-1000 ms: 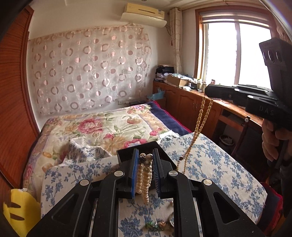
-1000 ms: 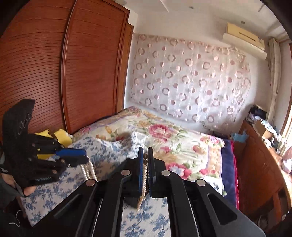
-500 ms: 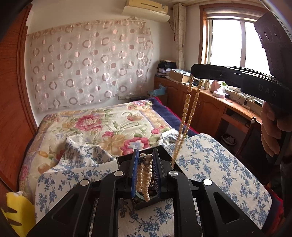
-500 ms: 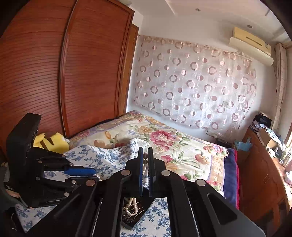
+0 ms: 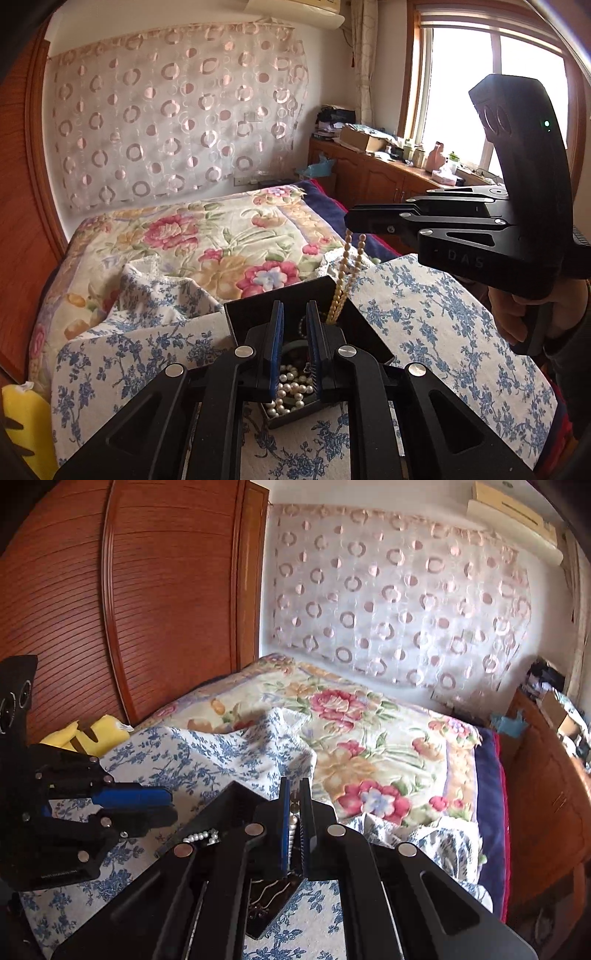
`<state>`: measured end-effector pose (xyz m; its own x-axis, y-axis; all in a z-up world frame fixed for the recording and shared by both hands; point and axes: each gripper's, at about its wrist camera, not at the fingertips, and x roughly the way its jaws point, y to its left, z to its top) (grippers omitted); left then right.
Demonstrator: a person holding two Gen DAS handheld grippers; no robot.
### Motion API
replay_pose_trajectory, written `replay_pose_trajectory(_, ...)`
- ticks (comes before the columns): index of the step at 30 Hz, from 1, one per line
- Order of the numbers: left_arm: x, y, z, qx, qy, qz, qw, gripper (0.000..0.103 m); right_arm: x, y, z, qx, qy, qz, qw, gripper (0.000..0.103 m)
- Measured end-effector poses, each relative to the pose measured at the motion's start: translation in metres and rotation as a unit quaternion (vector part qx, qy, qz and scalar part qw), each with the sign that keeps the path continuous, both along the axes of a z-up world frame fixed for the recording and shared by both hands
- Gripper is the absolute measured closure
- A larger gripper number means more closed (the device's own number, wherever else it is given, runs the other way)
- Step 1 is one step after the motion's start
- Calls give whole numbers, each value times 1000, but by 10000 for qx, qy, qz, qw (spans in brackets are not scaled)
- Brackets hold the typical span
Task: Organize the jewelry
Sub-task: 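Carry the pearl necklace and pearl bracelet into the black box and open both tools, then move both open tools back to the remaining jewelry beside the box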
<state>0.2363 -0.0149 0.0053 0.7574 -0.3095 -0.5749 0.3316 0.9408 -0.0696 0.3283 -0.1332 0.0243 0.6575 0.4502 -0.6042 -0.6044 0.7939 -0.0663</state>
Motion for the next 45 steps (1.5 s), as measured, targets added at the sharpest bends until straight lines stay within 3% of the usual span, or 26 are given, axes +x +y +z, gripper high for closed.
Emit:
replay_pose_trajectory(11, -27, 7, -26, 47, 297, 56, 9995, 91, -29, -13, -20, 75, 214, -37, 9997, 97)
replay_pose_trajectory(23, -80, 18, -59, 94, 580, 163, 9981, 91, -99, -16, -86, 47, 855, -29, 9963, 96)
replay_pose_trajectory(27, -97, 21, -64, 140, 614, 195, 9978, 92, -118, -12, -105, 40, 1038, -79, 9946, 81)
replay_pose_trajectory(37, -132, 29, -71, 99, 627, 324, 9975, 91, -149, -12, -124, 115, 1403, -51, 9900, 81)
replay_pose_trajectory(45, -135, 24, -81, 157, 740, 280, 9967, 92, -154, -9, -139, -234, 1449, -145, 9891, 83)
